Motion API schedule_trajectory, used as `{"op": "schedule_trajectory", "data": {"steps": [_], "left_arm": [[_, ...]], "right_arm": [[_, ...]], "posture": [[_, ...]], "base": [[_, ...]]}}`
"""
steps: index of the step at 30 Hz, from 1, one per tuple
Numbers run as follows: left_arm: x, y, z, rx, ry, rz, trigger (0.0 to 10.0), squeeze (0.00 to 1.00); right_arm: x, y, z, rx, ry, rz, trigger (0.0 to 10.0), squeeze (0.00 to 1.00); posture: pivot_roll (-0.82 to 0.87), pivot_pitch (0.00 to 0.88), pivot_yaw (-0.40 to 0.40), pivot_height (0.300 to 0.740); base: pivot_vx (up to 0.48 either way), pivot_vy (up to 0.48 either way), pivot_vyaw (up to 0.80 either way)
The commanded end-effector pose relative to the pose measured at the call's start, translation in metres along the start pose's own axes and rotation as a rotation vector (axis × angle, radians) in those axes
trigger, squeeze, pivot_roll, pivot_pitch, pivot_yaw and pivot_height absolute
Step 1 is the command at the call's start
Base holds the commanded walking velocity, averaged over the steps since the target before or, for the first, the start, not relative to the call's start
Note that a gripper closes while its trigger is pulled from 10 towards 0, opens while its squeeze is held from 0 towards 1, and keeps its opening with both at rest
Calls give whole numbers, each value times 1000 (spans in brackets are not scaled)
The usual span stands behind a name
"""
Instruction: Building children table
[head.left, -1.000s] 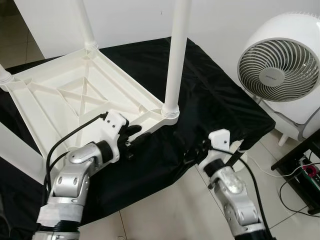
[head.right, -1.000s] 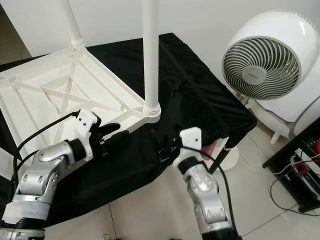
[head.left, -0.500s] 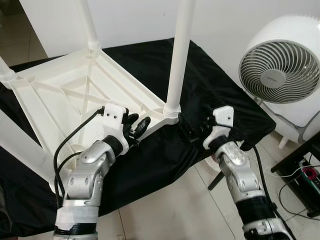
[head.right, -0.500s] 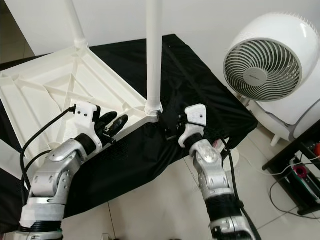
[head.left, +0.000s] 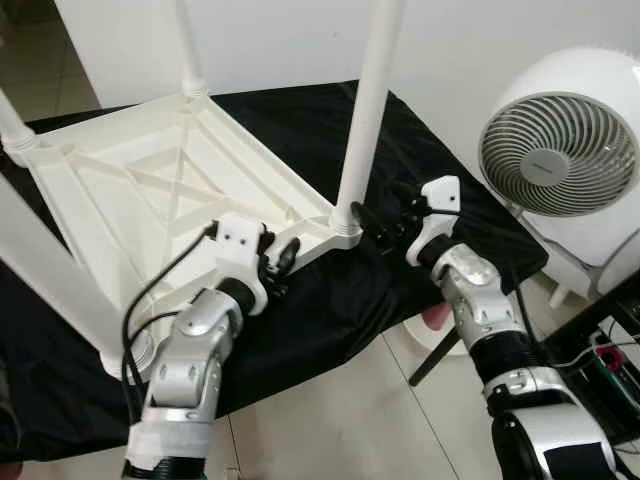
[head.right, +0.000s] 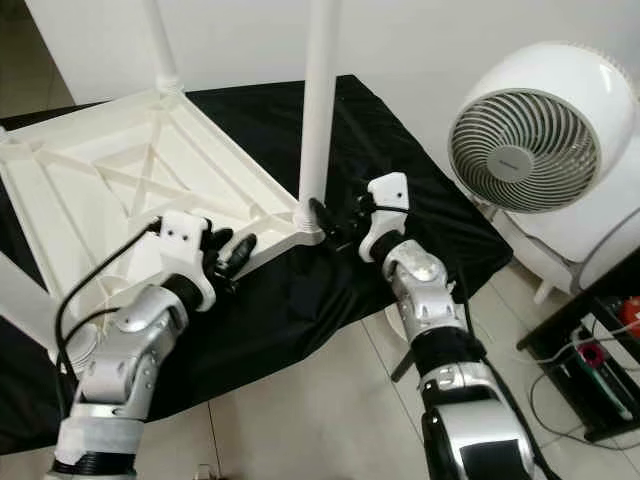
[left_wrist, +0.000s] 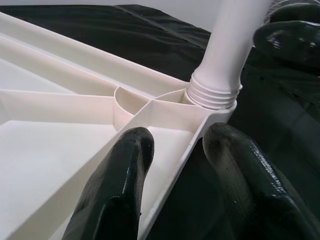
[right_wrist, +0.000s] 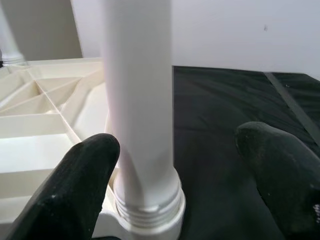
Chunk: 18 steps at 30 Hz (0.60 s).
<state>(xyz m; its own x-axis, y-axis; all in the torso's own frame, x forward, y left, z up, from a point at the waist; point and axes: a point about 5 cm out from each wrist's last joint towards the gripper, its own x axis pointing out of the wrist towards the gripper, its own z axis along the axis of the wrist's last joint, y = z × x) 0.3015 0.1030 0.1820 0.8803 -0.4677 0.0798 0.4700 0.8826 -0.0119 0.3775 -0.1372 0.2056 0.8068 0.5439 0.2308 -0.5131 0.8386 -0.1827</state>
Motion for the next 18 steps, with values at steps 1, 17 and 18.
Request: {"op": "schedule_trajectory", "data": {"steps": [1, 17, 18], "left_arm": [[-2, 0, 2, 15, -15, 26, 10000, 0], [-12, -8, 6, 79, -14, 18, 10000, 0], [-12, -8, 6, 79, -14, 18, 10000, 0]], "right_arm": [[-2, -2, -4, 2, 12, 9, 10000, 0], [10, -4, -5, 51, -17, 31, 10000, 0], [10, -4, -5, 51, -17, 31, 10000, 0]], "posture": [[71, 41, -80, 740], [106, 44, -101, 740], [106, 44, -101, 740]], "base": [[0, 0, 0], [0, 0, 0], [0, 0, 0]]}}
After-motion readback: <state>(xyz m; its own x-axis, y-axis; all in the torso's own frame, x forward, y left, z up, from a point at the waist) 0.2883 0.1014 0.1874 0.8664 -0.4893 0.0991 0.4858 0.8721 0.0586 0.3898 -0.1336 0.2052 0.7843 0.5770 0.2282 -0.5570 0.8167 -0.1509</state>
